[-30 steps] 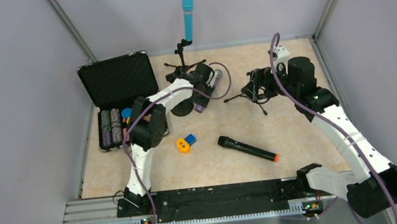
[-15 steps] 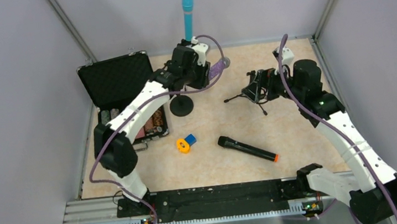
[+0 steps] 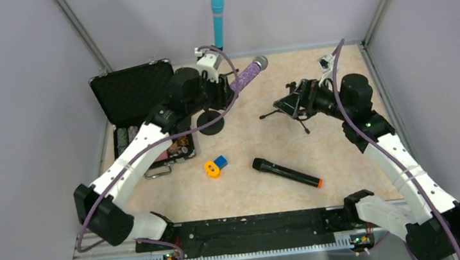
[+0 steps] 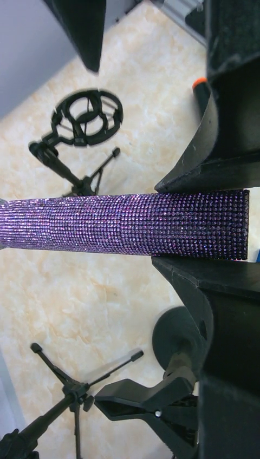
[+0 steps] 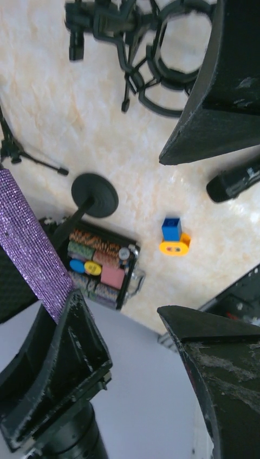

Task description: Attach the microphones to the stand

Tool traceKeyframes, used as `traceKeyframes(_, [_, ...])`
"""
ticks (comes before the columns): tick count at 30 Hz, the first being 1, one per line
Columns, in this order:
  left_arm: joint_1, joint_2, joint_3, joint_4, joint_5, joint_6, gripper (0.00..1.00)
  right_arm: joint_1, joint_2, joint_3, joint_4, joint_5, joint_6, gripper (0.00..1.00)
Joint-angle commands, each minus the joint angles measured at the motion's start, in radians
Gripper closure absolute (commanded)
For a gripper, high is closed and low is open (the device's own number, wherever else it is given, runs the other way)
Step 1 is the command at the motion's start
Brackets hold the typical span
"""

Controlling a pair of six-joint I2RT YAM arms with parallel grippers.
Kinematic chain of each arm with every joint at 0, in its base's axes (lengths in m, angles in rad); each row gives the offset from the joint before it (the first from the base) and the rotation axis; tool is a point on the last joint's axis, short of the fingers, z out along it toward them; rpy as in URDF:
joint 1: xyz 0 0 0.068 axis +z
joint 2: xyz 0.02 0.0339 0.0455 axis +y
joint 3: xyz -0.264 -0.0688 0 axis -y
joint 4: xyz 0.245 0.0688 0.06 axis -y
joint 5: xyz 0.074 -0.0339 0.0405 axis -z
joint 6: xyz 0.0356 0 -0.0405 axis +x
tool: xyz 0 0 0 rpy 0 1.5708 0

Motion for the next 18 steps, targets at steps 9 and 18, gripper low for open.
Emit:
traceKeyframes(9, [0.001,-0.337,-0.285,0.536,0.101,-0.318,1.0,0.006,0.05,-0.142,0.678,-0.143,0.554,0.05])
traceKeyframes(18, [0.001,-0.37,-0.389,0.683,0.156,-0.468,1.0,0.088,0.192,-0.102,0.95,-0.115,0.673,0.05])
